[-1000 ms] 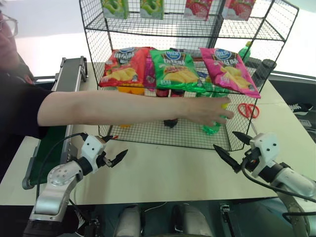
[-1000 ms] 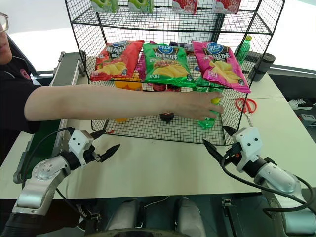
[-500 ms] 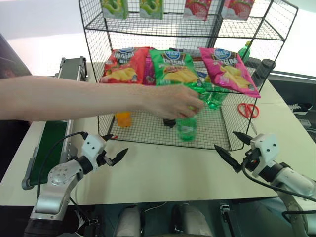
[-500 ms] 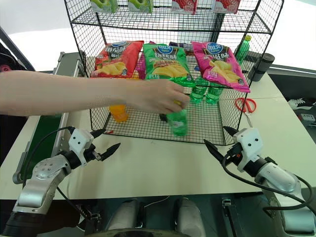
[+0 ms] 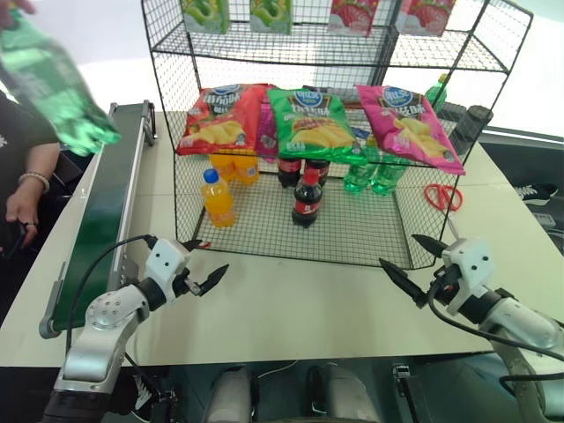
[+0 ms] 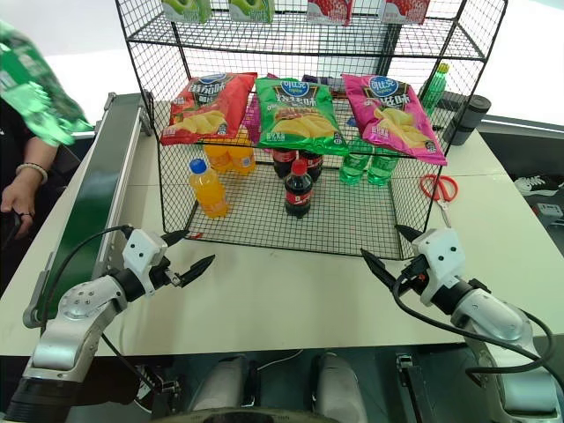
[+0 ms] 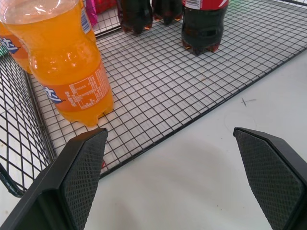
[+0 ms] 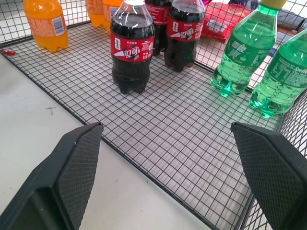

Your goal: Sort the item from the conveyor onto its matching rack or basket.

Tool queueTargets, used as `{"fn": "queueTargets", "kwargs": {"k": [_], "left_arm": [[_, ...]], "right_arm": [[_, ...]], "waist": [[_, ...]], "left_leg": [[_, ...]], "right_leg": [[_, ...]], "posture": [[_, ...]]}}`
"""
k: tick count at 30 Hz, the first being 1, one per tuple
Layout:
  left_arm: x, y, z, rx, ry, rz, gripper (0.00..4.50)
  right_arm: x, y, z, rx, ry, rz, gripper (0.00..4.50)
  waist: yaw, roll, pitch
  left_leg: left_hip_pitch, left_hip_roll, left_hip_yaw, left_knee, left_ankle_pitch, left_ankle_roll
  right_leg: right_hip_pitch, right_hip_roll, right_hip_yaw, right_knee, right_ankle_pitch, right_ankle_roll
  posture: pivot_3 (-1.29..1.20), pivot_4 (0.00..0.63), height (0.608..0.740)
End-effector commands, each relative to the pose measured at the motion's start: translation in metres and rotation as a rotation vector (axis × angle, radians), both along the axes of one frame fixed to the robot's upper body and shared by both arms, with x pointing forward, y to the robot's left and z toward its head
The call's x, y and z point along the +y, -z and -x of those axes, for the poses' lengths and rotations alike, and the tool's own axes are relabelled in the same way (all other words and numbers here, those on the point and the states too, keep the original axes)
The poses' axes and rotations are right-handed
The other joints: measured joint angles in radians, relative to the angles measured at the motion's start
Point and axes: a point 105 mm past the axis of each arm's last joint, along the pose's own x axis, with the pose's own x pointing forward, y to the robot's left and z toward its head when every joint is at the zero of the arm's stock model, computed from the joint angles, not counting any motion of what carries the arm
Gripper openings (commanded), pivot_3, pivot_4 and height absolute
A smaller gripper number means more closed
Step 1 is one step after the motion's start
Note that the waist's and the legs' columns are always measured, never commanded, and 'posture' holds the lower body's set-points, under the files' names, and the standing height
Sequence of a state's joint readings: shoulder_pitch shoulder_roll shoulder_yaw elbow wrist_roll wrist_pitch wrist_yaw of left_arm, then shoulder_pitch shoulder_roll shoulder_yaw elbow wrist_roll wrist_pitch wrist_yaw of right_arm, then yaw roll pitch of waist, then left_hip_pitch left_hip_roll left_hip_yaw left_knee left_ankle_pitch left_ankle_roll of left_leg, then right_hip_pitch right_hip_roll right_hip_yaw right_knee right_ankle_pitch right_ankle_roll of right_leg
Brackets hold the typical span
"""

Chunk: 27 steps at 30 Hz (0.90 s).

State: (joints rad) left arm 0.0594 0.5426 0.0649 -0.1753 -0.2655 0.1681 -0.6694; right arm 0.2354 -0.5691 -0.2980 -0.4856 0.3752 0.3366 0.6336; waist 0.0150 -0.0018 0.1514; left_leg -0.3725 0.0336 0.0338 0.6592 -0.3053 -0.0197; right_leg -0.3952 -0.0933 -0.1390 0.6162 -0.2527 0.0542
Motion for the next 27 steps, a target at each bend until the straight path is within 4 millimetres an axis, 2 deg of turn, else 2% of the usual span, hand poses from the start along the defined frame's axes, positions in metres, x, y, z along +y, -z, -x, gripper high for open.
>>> {"fn": "queueTargets", "kwargs": {"k": [1,11,27], "left_arm": [[0.0014,-0.0121,-0.0030,-0.051,-0.005,-0.004,4.50],[0.0024,-0.0138,-0.0058,-0.050,-0.014,-0.001,4.50],[0.0103,-0.0164,-0.0078,-0.059,-0.050,0.012,4.50]], "right_arm": [[0.0023,-0.0088,-0.0014,-0.039,-0.009,0.003,4.44],[-0.0011,-0.0103,-0.0053,-0.044,-0.002,0.005,4.44],[0.0003,-0.0020,-0.0035,-0.034,-0.006,-0.005,4.44]], "waist": [[0.000,0.000,0.000],[0.000,0.000,0.000],[0.000,0.000,0.000]], "left_leg": [[0.000,0.000,0.000,0.000,0.000,0.000],[0.000,0.000,0.000,0.000,0.000,0.000],[0.000,0.000,0.000,0.000,0.000,0.000]], "right_leg": [[0.000,0.000,0.000,0.000,0.000,0.000],[0.000,0.000,0.000,0.000,0.000,0.000],[0.000,0.000,0.000,0.000,0.000,0.000]], "posture": [[0.00,0.150,0.735],[0.00,0.150,0.735],[0.00,0.150,0.735]]}}
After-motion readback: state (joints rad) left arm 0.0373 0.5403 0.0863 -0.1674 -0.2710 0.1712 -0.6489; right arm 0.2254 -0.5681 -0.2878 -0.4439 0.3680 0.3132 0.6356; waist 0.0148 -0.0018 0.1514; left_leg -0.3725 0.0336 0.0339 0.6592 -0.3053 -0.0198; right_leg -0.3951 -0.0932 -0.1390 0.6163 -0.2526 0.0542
